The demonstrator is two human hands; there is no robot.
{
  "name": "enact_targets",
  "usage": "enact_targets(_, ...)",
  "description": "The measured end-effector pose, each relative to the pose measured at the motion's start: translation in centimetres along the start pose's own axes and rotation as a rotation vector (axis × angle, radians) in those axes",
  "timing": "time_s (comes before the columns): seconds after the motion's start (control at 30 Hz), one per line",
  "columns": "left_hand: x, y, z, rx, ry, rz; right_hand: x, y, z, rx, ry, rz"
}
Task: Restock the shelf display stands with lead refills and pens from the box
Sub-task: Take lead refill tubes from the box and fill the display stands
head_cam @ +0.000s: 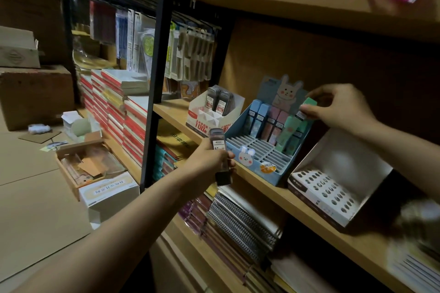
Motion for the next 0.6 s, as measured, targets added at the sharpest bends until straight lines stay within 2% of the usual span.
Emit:
enact_targets(0.2,-0.3,1.2,-0.2,-0.102,0.032,-0.024,0.5,0.8,-0.5,0.034,-0.131,-0.156)
enact_targets(0.3,-0.4,1.0,-0.3,-0.104,0.063,0.086,0.4,1.7,-0.7,0.022,-0.166,-0.156)
enact_targets(0.6,-1.0,0.7,-0.3,-0.091,0.086,0.167,2.1,2.8,-0.3,0.006,-0.099,-0.137)
Point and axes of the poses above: each hand's wrist, its own z-axis towards the middle knuckle, its own y-axis out of the palm, x = y × z, the point moved 7 cm from there along z, towards the middle knuckle, and after that the axes turned 14 degrees about y, right-handed, at the moved point
